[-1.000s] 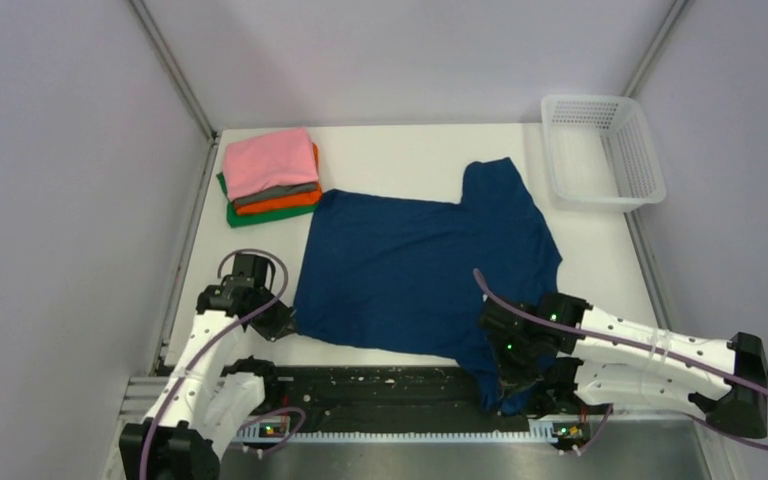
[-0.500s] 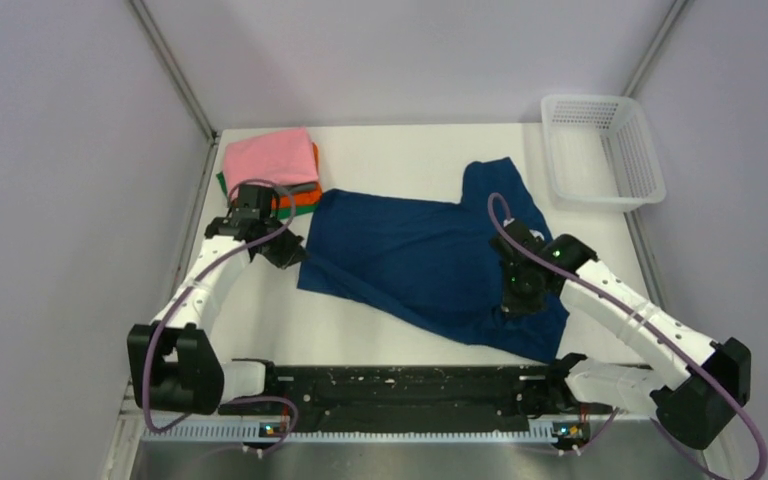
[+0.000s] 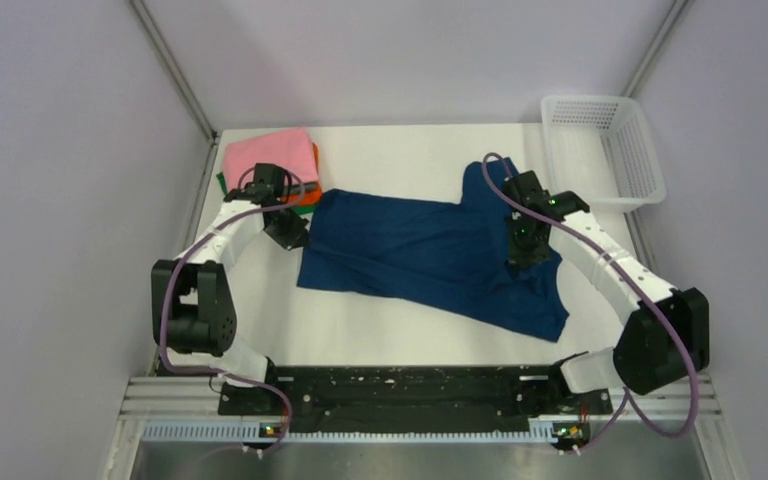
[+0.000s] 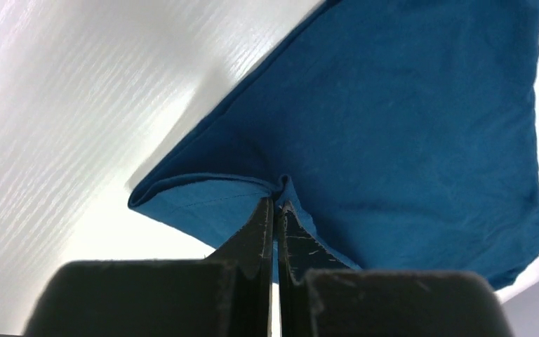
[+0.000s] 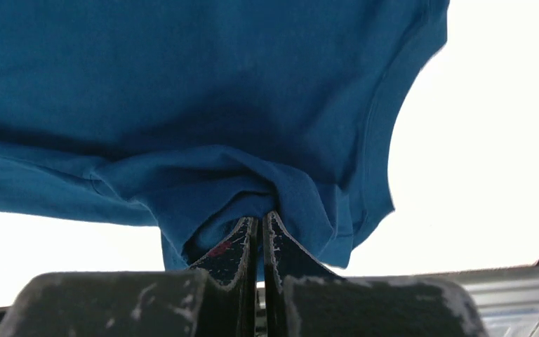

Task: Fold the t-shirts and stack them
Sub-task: Fold the flattened tshirt in 1/3 of the way

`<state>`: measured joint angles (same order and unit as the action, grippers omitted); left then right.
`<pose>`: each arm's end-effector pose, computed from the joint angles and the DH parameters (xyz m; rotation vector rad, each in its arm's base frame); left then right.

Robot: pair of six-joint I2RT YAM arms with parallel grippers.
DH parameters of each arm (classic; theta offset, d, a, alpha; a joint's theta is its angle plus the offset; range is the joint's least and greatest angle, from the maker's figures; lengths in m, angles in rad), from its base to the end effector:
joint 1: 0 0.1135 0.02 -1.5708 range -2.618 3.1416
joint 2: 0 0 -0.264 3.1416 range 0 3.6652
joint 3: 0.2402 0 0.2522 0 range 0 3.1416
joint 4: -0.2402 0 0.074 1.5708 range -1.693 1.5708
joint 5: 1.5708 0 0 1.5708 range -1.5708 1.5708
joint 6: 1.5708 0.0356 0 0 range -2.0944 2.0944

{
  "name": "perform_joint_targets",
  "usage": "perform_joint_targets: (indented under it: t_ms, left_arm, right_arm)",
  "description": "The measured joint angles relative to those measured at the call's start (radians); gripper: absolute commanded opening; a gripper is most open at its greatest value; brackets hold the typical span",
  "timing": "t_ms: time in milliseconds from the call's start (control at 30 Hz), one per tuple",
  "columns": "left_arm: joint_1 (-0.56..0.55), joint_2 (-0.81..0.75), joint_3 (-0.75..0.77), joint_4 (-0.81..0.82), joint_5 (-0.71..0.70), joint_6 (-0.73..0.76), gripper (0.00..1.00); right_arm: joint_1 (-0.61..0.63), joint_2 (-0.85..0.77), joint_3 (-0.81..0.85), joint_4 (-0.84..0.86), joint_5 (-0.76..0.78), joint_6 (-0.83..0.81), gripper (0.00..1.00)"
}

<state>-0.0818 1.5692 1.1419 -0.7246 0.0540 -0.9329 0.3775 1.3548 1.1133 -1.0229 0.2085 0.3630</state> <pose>0.3107 -0.0274 0.2305 -1.1331 2.5386 -0.3527 0.2337 0.0847 0.2673 0.0248 2.7797 -0.1158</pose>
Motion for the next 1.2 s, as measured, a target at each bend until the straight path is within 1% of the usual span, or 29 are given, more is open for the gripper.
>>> perform_joint_targets:
  t_ms: [100,133,167,200,267,300,333,367,467,500,533,600,633,700,800,867,933,1000,1067,1200]
  left_arm:
    - [0.000,0.047,0.020,-0.001,-0.020,0.002,0.00]
    - [0.000,0.063,0.024,0.000,-0.031,0.002,0.07]
    - [0.000,0.074,0.026,0.000,-0.040,0.002,0.18]
    - [0.000,0.086,0.026,0.000,-0.049,0.003,0.27]
    - [0.001,0.106,0.031,-0.001,-0.056,0.012,0.39]
    - [0.001,0.114,0.037,-0.001,-0.058,0.018,0.46]
    - [0.001,0.121,0.045,-0.002,-0.060,0.023,0.53]
    - [0.002,0.126,0.057,-0.004,-0.062,0.026,0.60]
    - [0.002,0.125,0.101,-0.014,-0.064,0.048,0.74]
    - [0.002,0.122,0.111,-0.013,-0.066,0.055,0.86]
    - [0.002,0.115,0.115,-0.013,-0.066,0.061,0.89]
    - [0.002,0.083,0.106,-0.021,-0.066,0.079,0.90]
    - [0.001,0.058,0.092,-0.025,-0.061,0.088,0.90]
    - [-0.003,0.003,0.047,-0.019,-0.038,0.105,0.91]
    - [-0.022,-0.080,-0.045,0.000,0.022,0.137,0.92]
    - [-0.050,-0.099,-0.089,0.014,0.059,0.153,0.92]
    - [-0.077,-0.089,-0.116,0.028,0.090,0.167,0.92]
    - [-0.097,-0.067,-0.131,0.050,0.119,0.177,0.92]
    - [-0.105,-0.035,-0.145,0.082,0.142,0.182,0.92]
    - [-0.103,0.031,-0.168,0.120,0.135,0.188,0.92]
  right_arm:
    - [-0.050,0.072,0.043,0.049,-0.017,-0.075,0.00]
    - [-0.061,0.092,0.056,0.060,-0.020,-0.093,0.00]
    - [-0.073,0.117,0.074,0.070,-0.020,-0.113,0.09]
    - [-0.083,0.146,0.095,0.079,-0.019,-0.132,0.12]
    - [-0.094,0.206,0.139,0.100,-0.005,-0.159,0.12]
    - [-0.097,0.235,0.163,0.108,0.010,-0.171,0.19]
    - [-0.097,0.263,0.187,0.117,0.030,-0.179,0.35]
    - [-0.098,0.293,0.215,0.134,0.061,-0.182,0.46]
    - [-0.100,0.325,0.260,0.177,0.132,-0.169,0.56]
    - [-0.101,0.325,0.268,0.189,0.144,-0.159,0.63]
    - [-0.103,0.317,0.270,0.203,0.148,-0.155,0.71]
    - [-0.106,0.278,0.238,0.246,0.127,-0.135,0.93]
    - [-0.106,0.236,0.195,0.274,0.103,-0.127,0.98]
    - [-0.107,0.130,0.079,0.328,0.021,-0.098,0.99]
    - [-0.108,-0.034,-0.116,0.426,-0.160,-0.045,0.99]
    - [-0.106,-0.087,-0.225,0.506,-0.290,0.000,0.99]
    - [-0.106,-0.066,-0.282,0.567,-0.365,0.033,0.99]
    - [-0.105,-0.013,-0.307,0.607,-0.402,0.057,0.99]
    - [-0.105,0.028,-0.313,0.639,-0.401,0.074,0.99]
    - [-0.105,0.076,-0.315,0.650,-0.327,0.111,0.99]
